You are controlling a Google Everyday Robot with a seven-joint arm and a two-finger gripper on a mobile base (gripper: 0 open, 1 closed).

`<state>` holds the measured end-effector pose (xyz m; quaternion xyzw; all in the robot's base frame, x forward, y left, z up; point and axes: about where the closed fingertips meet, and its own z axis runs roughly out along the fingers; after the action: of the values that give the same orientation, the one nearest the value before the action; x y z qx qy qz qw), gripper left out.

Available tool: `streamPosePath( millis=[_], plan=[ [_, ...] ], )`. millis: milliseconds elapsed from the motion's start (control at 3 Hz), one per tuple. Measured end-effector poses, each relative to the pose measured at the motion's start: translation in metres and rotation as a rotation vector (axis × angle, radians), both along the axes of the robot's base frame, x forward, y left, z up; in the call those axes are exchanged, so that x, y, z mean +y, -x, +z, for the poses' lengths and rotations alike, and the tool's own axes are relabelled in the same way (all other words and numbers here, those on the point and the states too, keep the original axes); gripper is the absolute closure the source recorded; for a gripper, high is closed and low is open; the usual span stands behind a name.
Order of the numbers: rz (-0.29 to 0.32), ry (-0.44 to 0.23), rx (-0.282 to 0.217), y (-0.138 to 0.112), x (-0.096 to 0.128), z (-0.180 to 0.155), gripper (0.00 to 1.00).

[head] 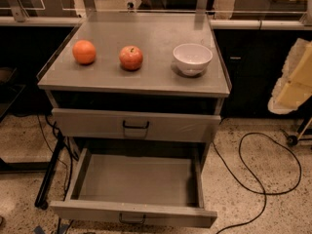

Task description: Place apple into middle drawer

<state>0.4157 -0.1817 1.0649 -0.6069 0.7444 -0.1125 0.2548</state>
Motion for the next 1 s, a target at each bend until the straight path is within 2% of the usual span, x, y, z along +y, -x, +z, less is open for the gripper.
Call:
streamPosePath(
  millis=[333,667,1000],
  plan=[
    [0.000,0.000,0.000,0.000,0.000,0.000,0.00],
    [0.025,0.009,-0.003,-0.008,0.012,0.008,0.00],
    [0.072,0.019,-0.022,-0.019,0.037,0.025,0.00]
  ],
)
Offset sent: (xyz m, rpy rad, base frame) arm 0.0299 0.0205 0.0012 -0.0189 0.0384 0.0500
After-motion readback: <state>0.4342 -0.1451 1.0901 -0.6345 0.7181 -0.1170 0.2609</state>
